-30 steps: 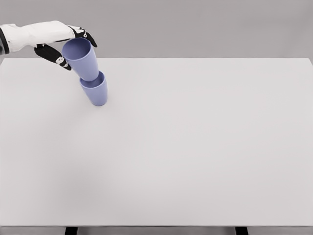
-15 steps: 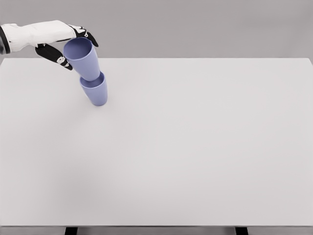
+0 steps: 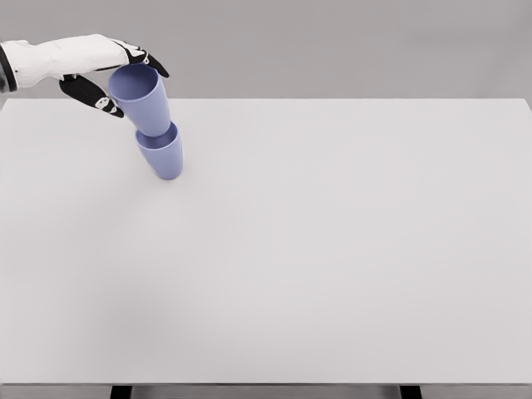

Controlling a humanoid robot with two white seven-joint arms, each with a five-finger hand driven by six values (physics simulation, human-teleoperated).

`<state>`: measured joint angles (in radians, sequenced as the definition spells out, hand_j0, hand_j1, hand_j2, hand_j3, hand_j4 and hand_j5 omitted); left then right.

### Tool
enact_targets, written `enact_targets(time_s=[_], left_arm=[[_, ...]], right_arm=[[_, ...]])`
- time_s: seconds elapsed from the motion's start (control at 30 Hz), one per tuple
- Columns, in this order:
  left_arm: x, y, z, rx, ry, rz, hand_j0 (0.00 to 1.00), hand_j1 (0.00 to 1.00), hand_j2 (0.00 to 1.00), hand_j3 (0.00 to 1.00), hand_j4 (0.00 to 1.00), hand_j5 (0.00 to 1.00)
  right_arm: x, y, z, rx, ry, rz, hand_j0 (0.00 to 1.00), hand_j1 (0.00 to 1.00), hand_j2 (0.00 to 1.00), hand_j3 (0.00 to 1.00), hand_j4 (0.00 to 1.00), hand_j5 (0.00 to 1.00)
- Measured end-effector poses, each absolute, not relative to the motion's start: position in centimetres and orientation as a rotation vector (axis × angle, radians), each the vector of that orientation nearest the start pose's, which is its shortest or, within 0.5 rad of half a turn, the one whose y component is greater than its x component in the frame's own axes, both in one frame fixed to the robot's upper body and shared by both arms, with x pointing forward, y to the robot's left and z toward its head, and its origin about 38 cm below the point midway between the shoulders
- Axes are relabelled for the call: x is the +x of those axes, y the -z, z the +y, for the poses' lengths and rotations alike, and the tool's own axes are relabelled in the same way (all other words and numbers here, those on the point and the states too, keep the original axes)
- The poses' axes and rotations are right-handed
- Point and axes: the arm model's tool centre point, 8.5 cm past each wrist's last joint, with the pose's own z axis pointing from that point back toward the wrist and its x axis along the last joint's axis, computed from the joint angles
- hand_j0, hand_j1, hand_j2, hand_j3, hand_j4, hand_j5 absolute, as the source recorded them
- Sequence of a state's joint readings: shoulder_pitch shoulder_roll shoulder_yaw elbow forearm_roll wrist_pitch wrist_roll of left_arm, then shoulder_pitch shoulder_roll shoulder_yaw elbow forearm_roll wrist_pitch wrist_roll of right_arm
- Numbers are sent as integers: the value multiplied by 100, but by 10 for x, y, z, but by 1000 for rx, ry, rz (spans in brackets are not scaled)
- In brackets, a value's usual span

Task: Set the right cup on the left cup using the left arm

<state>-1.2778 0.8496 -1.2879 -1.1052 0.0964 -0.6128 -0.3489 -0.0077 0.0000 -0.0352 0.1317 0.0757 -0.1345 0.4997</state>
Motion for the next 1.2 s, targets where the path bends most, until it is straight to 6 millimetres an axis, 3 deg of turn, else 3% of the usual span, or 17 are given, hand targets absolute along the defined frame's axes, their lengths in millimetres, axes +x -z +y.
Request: enact_targets(time_s=[0.7, 0.93, 1.2], left_arm=[[508, -312, 315, 355, 1876, -1544, 85, 85, 85, 85, 85, 85], [506, -313, 315, 356, 1878, -1546, 92, 92, 92, 92, 92, 92], [506, -314, 316, 357, 1880, -1548, 93, 93, 93, 93, 93, 93]], right_arm=[[-28, 251, -228, 422, -41, 1, 100, 100, 100, 100, 100, 100], [-28, 251, -228, 422, -41, 1, 100, 100, 100, 100, 100, 100], [-28, 251, -228, 422, -41, 1, 100, 100, 100, 100, 100, 100]])
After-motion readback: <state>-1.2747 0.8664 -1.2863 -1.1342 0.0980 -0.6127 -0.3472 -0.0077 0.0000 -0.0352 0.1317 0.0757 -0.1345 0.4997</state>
